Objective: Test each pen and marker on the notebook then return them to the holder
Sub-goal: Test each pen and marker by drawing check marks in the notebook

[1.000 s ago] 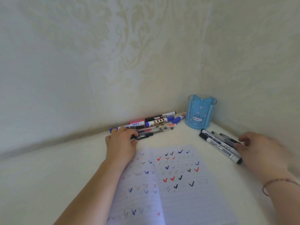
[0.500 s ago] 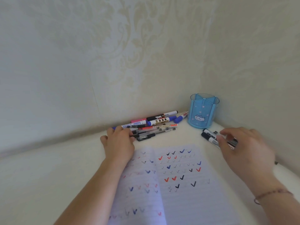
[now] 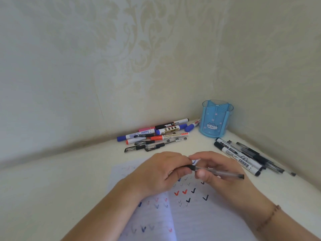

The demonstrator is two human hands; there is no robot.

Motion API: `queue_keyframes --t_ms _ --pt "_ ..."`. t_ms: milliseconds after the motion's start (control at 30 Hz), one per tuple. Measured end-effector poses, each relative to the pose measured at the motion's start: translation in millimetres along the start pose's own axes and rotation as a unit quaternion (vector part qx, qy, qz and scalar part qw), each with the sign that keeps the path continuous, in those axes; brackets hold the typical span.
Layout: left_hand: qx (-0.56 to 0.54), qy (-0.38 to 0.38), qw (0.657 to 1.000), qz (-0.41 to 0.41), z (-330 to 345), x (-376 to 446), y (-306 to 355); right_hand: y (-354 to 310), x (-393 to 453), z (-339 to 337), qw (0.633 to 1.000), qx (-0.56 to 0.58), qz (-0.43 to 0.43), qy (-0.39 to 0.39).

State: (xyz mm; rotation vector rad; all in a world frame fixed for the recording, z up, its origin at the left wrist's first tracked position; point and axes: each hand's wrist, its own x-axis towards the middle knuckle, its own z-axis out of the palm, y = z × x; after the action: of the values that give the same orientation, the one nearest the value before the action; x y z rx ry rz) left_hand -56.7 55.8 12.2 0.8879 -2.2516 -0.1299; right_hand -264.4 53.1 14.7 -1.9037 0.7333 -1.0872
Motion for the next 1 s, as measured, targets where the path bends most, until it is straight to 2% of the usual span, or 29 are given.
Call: queue_keyframes --t_ms 67,233,433,533,667,833,1000 --pt "-0.023 -0.006 1.000 -0.002 -1 0 2 -4 0 2 0.999 0.045 0.017 0.010" --pt "-0.077 -0.037 0.996 -0.036 -5 0 8 -7 -2 0 0.999 0.034 0.034 0.004" --pt "-0.115 -0.031 0.990 -0.079 -5 -3 5 -13 -4 -3 0.999 0.019 0.047 -0.012" --pt "-0.089 -0.004 0.989 -0.117 -7 -8 1 -17 -5 -6 0.999 0.025 0.039 0.006" --pt "-0.137 0.068 0.976 -0.158 -13 -14 -7 -20 -7 -5 0.994 0.066 0.081 0.041" --pt "-0.107 0.067 0.975 -0.181 -8 -12 -9 -10 -12 11 0.989 0.028 0.146 0.023" --pt "-0.114 0.066 0.968 -0.212 -10 -10 -11 -1 -12 9 0.989 -0.039 0.132 0.048"
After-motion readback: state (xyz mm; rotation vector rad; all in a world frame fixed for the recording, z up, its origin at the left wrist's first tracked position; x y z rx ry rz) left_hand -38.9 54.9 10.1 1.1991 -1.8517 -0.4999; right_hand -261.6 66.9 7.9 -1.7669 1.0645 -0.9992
